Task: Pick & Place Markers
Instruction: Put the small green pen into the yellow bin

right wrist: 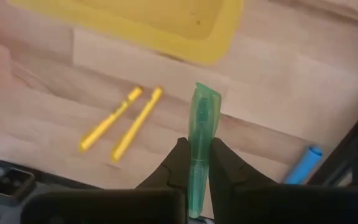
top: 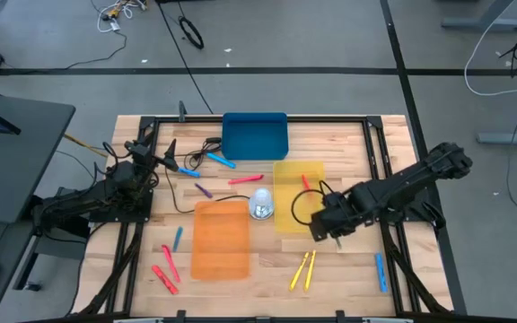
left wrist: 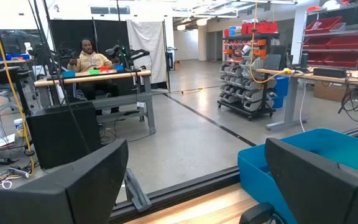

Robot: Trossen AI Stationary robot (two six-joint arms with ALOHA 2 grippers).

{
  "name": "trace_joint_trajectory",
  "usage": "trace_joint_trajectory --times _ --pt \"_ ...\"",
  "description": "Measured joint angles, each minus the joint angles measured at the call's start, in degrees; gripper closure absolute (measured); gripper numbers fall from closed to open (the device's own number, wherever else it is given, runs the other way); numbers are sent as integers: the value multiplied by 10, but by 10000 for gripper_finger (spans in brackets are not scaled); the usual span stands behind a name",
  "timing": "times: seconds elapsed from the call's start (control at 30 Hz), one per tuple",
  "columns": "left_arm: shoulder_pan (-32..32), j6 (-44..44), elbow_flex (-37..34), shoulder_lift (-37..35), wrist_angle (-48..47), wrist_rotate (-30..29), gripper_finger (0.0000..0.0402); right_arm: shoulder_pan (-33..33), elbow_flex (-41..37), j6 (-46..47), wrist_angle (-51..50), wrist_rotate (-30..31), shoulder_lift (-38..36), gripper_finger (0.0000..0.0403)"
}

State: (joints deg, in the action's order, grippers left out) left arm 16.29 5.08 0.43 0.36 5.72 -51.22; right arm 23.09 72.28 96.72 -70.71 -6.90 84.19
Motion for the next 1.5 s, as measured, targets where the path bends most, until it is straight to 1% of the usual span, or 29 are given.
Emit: trace_joint_trajectory --times 0.33,0.7,1.07,1.27,1.5 --pt "0 0 0 0 0 0 19 -90 47 -46 -20 0 35 378" --pt "0 0 0 0 0 0 19 -199 124 -144 -46 1 91 378" --pt "0 0 0 0 0 0 19 -300 199 -231 -87 25 121 378" --pt "0 0 0 0 0 0 19 -335 213 -247 -98 26 135 378" --pt "0 0 0 0 0 0 19 -340 215 -252 -94 26 138 378"
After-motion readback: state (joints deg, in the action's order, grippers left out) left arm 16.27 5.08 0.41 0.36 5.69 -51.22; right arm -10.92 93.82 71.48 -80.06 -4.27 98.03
